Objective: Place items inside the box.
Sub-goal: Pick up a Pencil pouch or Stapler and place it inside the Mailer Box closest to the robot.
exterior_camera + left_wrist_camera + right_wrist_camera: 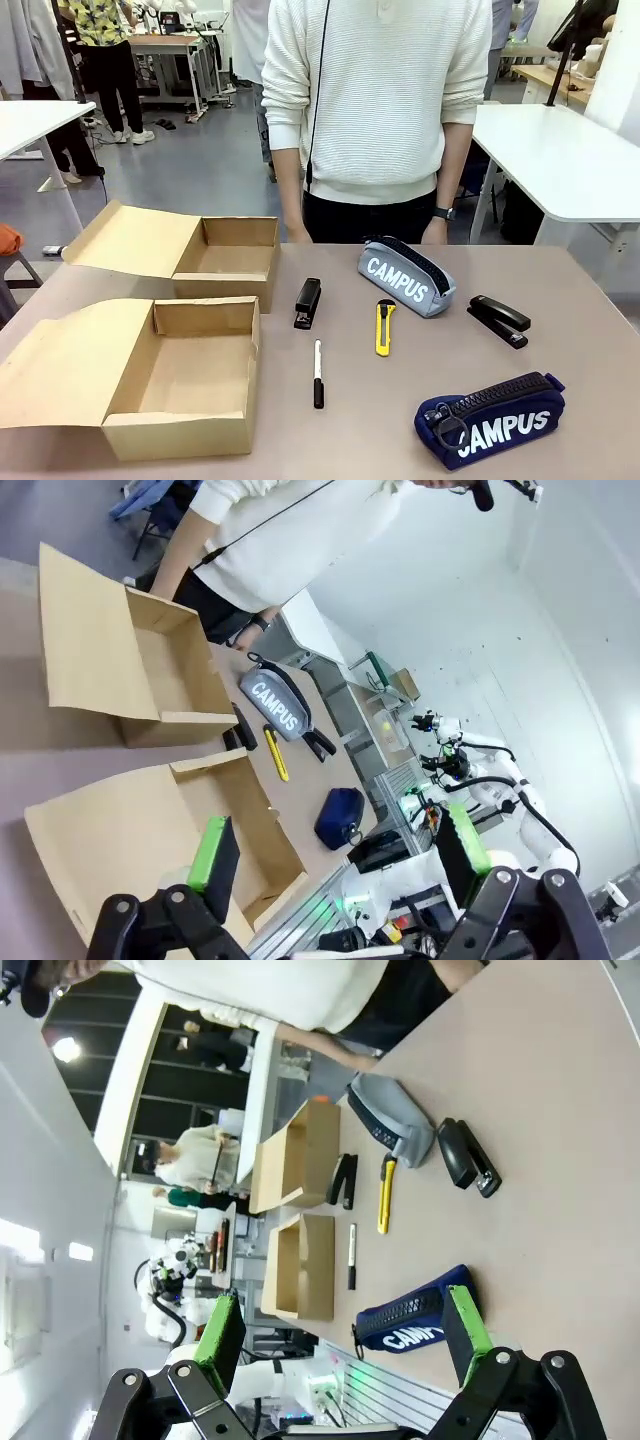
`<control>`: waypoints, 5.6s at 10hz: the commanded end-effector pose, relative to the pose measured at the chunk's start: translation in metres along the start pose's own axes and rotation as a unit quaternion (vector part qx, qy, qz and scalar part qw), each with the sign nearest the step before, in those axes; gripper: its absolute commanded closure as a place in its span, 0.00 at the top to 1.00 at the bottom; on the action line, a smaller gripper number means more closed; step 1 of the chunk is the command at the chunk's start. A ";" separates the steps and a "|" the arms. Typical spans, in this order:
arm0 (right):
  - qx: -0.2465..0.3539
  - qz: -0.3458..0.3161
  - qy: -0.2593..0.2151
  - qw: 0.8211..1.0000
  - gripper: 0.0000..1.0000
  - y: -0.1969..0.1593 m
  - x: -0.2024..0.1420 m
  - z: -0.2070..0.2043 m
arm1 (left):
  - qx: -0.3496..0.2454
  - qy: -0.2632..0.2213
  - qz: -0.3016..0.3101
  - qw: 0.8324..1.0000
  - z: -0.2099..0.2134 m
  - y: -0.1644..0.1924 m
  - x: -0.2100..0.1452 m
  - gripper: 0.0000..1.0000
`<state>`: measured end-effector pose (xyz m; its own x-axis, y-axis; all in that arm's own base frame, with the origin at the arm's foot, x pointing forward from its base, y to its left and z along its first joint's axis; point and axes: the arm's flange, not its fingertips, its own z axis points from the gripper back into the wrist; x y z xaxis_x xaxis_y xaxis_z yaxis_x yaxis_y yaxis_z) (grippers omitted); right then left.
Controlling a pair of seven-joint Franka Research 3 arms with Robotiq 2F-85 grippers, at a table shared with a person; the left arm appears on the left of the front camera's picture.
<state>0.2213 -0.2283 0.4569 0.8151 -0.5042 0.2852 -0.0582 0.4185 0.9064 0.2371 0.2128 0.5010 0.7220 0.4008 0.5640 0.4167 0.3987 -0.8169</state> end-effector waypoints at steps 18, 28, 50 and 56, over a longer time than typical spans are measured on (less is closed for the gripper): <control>0.039 0.111 0.082 0.990 1.00 -0.022 0.011 0.001 | 0.000 -0.010 -0.008 1.000 0.010 0.006 -0.004 1.00; -0.070 0.346 0.250 0.902 1.00 0.089 -0.012 -0.234 | 0.000 -0.010 -0.008 1.000 0.010 0.006 -0.004 1.00; -0.314 0.461 0.333 0.760 0.00 0.046 0.029 -0.554 | 0.000 -0.010 -0.008 1.000 0.010 0.006 -0.004 1.00; -0.316 0.457 0.340 0.759 0.00 0.048 0.030 -0.549 | 0.000 -0.010 -0.008 1.000 0.010 0.006 -0.004 1.00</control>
<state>0.5611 0.1946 0.3312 0.7222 0.6227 0.3011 -0.6614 0.7491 0.0372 0.2315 0.2226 0.4939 0.7191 0.4096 0.5614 0.4046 0.4101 -0.8174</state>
